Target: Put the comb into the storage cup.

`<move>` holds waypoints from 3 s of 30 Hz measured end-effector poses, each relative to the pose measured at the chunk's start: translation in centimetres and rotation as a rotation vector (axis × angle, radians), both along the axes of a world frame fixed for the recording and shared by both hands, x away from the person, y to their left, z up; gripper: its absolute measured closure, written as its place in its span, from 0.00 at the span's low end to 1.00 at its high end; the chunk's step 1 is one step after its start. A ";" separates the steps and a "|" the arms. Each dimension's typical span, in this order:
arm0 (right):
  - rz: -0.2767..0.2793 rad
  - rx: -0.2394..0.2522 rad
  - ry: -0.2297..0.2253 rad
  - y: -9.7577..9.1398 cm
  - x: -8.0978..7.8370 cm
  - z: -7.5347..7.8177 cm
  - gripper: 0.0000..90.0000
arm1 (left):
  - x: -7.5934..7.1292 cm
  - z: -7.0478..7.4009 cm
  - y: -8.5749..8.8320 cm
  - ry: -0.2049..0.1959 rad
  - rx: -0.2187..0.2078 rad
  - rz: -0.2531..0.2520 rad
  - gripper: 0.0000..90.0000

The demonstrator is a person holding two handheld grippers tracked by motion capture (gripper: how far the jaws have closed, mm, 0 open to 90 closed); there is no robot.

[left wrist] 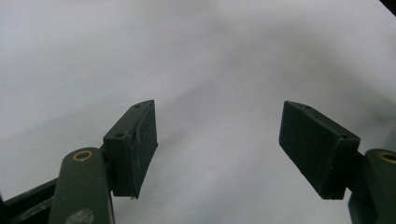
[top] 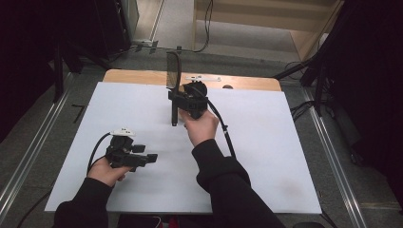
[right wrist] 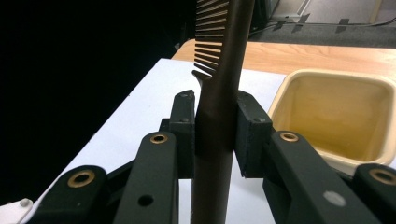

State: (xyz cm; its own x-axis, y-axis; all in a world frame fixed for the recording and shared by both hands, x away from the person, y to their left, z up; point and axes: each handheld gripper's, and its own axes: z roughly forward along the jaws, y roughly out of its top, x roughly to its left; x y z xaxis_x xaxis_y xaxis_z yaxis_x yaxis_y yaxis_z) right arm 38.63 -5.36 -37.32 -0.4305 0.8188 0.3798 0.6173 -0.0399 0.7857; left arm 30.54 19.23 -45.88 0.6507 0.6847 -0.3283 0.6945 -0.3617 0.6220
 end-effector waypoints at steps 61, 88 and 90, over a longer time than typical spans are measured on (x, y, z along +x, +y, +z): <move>-0.144 -0.036 -0.104 -3.0 3.6 3.1 0.78 | -1.1 0.0 1.5 0.001 0.006 0.033 0.32; -0.212 -0.028 -0.110 -3.1 7.3 3.0 0.78 | -1.0 -0.2 1.4 0.006 0.006 0.029 0.32; -0.220 -0.033 -0.110 -3.2 7.6 2.8 0.78 | -1.0 -0.2 1.4 0.005 0.007 0.026 0.32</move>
